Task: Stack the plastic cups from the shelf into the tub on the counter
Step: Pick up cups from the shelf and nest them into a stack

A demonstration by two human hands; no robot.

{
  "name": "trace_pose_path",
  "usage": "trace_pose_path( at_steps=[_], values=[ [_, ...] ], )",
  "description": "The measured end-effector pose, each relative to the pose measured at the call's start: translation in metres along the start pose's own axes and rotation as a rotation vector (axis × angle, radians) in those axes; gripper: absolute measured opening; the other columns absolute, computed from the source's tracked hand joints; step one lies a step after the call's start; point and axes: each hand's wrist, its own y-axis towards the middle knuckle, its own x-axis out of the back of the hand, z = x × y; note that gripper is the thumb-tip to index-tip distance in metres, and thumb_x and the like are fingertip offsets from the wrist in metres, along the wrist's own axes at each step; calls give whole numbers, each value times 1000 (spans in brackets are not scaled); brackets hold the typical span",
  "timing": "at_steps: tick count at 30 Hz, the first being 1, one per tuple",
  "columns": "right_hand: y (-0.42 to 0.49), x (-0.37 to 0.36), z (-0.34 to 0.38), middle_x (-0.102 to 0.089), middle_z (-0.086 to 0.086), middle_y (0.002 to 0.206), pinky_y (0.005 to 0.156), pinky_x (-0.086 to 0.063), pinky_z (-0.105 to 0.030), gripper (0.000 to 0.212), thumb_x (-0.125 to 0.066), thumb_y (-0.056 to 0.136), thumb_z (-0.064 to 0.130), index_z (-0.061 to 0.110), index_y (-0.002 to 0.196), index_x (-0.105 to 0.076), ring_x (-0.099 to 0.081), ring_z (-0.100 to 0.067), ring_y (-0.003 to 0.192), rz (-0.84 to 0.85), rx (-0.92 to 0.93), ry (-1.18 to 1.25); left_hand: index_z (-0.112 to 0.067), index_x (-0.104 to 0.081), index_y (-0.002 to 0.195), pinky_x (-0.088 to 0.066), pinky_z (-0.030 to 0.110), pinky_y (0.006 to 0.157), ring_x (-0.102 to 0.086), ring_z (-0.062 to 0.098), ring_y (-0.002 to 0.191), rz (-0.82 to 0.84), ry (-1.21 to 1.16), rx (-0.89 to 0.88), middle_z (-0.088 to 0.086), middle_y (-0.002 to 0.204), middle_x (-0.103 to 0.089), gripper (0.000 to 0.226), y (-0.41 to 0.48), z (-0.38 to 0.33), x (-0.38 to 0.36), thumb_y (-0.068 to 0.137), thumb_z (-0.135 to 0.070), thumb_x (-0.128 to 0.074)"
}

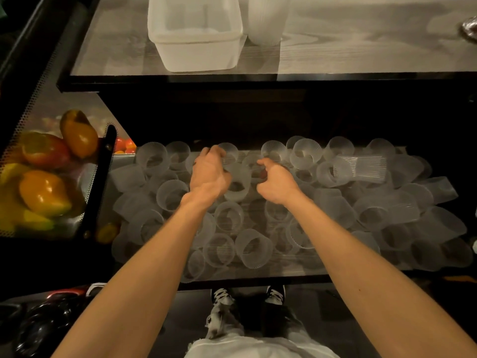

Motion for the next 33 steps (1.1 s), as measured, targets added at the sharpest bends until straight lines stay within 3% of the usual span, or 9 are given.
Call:
trace_pose_path(
  at_steps=[5,8,10,13,18,22,24,28,33],
  values=[
    [-9,32,-17,-68,-6,100,82,-57,-39,26,-57,87,6,16,108,-69,-64,-25,96,-149,-67,-97,-15,-66,117,-56,38,88,-63,21,102,12,-58,-199,3,114,-63,31,-7,-47,-15,86,-10,-64],
    [-19,56,-42,-70,-8,86,69,-49,-34,13,-58,89,9,14,84,-69,-63,-25,83,-290,-151,-166,-11,-70,98,-60,41,79,-68,24,89,307,-111,-138,6,94,-71,15,-14,-82,-36,87,-11,-59],
    [-30,74,-63,-73,-8,87,65,-45,-34,17,-57,90,9,11,84,-73,-61,-25,79,-364,-223,-177,-10,-67,80,-55,38,65,-66,27,77,550,-29,-166,6,78,-68,16,-18,-103,-54,91,-16,-57],
    [-49,97,-95,-70,-9,91,67,-41,-32,18,-54,91,9,14,86,-71,-61,-30,82,-424,-324,-263,-11,-60,75,-53,40,65,-65,32,75,774,41,-190,13,78,-67,22,-25,-124,-83,90,-25,-54],
    [-67,111,-127,-68,-11,90,70,-49,-36,19,-53,90,7,10,87,-71,-65,-37,91,-332,-368,-310,-11,-54,65,-40,29,56,-55,23,64,766,70,-187,6,68,-58,28,-36,-147,-108,93,-17,-53],
    [-70,109,-136,-70,-14,115,86,-55,-42,27,-54,93,10,11,112,-72,-65,-38,108,-282,-352,-288,-8,-59,75,-46,32,66,-59,24,74,804,110,-201,6,77,-62,26,-35,-160,-119,94,-22,-51],
    [-70,108,-139,-70,-15,119,91,-55,-42,31,-53,93,10,11,118,-70,-64,-37,111,-243,-341,-262,-10,-54,69,-42,30,60,-55,22,67,809,122,-199,4,72,-59,29,-37,-164,-123,96,-23,-50],
    [-73,108,-142,-74,-13,105,86,-58,-45,27,-54,89,9,7,107,-74,-67,-34,98,-275,-311,-197,-12,-44,64,-35,29,54,-44,20,57,821,49,-141,3,64,-48,38,-41,-170,-127,100,-24,-48],
    [-74,113,-140,-70,-13,79,70,-55,-40,15,-56,88,9,0,82,-67,-66,-36,81,-311,-328,-101,-11,-58,91,-44,34,76,-56,22,84,804,-124,-74,6,92,-59,25,-38,-174,-126,101,-31,-50]
  ],
)
